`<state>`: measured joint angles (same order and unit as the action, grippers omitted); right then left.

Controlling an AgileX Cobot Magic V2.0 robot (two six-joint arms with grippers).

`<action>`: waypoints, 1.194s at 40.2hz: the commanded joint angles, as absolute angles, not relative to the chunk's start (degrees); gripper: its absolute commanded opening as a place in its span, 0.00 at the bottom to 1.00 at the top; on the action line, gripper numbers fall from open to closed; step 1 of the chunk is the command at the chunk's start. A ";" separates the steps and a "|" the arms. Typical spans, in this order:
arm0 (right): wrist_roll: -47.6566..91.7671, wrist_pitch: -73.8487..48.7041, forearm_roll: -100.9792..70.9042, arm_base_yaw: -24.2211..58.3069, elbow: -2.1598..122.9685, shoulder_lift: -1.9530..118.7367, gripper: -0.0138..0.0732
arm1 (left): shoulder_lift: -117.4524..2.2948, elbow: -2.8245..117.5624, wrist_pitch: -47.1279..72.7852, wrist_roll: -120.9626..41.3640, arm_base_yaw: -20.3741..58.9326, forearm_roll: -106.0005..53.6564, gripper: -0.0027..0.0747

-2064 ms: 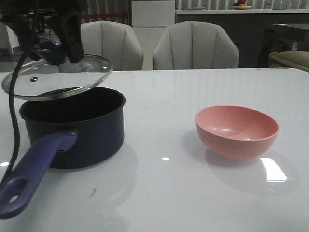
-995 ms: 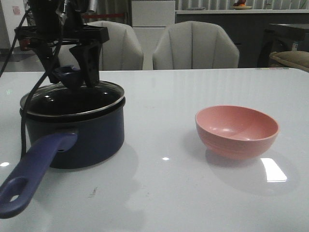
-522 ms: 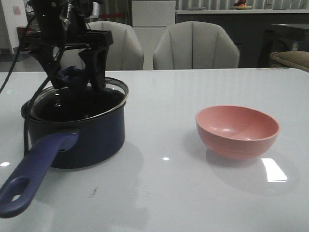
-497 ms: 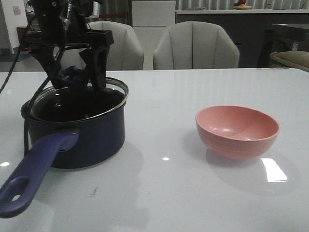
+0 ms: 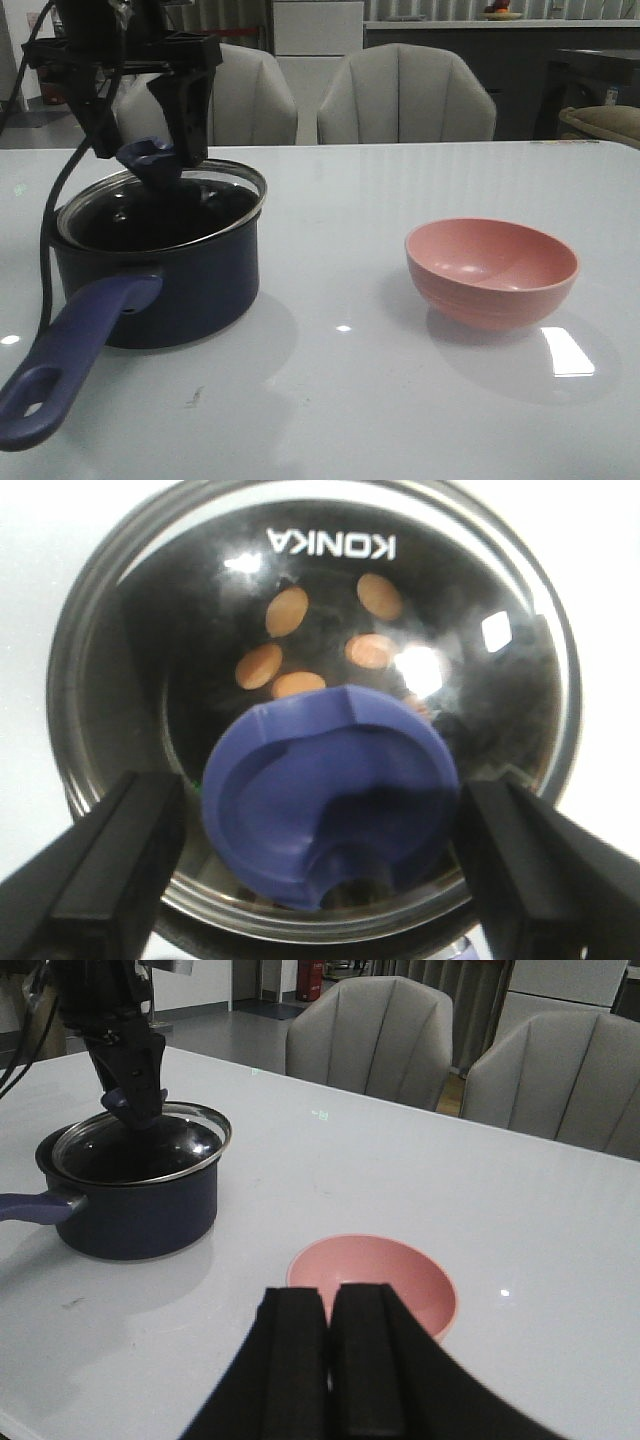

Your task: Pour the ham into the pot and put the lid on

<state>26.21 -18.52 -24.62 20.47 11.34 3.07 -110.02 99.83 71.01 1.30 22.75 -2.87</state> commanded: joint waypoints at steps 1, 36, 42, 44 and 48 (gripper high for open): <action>26.72 -14.36 -25.40 20.52 12.92 3.57 0.33 | -106.05 101.07 72.71 1.18 23.21 -2.07 0.78; 26.72 -14.36 -25.40 20.52 12.92 3.57 0.33 | -56.46 63.41 49.36 -0.97 23.21 0.00 0.77; 26.72 -14.36 -25.40 20.52 12.92 3.57 0.33 | -44.93 52.81 42.55 -0.97 23.21 0.32 0.77; 26.72 -14.36 -25.40 20.52 12.92 3.57 0.33 | -40.21 49.49 40.12 -0.97 23.21 0.32 0.77; 26.72 -14.36 -25.40 20.52 12.92 3.57 0.33 | -31.44 42.48 35.20 -0.97 23.21 0.32 0.76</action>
<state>26.21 -18.52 -24.62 20.47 11.34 3.07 -37.57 45.67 43.21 -0.99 22.75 0.30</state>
